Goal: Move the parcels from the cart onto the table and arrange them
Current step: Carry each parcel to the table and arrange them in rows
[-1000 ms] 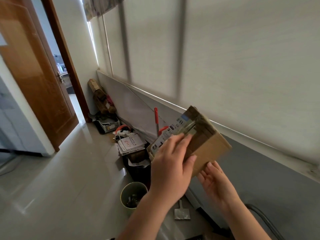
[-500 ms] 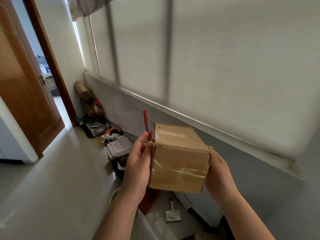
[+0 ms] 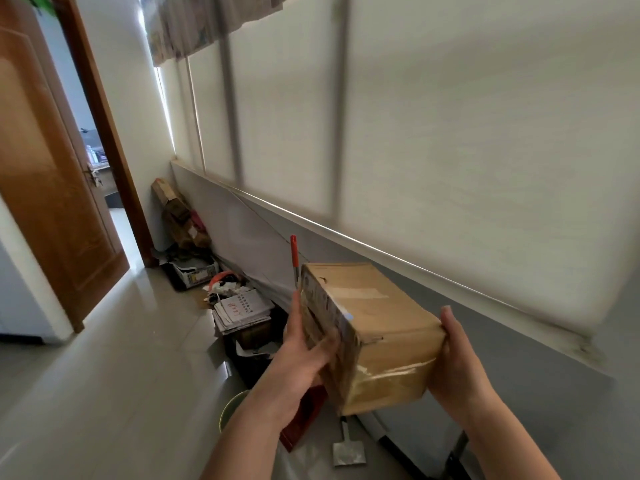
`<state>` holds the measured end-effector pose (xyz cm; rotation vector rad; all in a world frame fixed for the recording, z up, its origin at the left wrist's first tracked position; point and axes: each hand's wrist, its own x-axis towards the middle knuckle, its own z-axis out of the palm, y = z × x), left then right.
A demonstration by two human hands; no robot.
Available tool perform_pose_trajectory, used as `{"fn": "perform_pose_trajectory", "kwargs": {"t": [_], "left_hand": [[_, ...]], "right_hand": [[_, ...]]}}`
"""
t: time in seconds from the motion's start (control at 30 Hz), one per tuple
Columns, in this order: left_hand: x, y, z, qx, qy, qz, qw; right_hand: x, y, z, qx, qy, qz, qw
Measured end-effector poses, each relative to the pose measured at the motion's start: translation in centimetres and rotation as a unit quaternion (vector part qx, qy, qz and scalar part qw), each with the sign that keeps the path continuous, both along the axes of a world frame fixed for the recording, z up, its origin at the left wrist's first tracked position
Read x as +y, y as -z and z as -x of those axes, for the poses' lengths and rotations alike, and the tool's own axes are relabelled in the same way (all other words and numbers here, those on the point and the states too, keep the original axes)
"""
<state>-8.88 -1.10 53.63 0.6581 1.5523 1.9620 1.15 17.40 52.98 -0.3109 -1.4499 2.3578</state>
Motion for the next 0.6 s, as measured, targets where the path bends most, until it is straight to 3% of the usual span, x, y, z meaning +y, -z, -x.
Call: {"fn": "perform_pose_trajectory", "kwargs": {"t": [0.1, 0.27, 0.47, 0.6], "left_hand": [[-0.2, -0.7, 0.3, -0.079, 0.002, -0.006, 0.997], [-1.1, -1.5, 0.3, -0.071, -0.06, 0.026, 0.995], [-1.1, -1.2, -0.2, -0.048, -0.04, 0.035, 0.997], [-0.6, 0.2, -0.8, -0.006, -0.026, 0.032, 0.999]], "right_hand": [[0.2, 0.3, -0.2, 0.01, -0.034, -0.012, 0.999], [-0.8, 0.1, -0.8, -0.051, -0.079, -0.072, 0.993], [-2.3, -0.9, -1.4, -0.164, 0.026, -0.223, 0.96], [-3.6, -1.9, -2.9, -0.215, -0.023, -0.206, 0.954]]}}
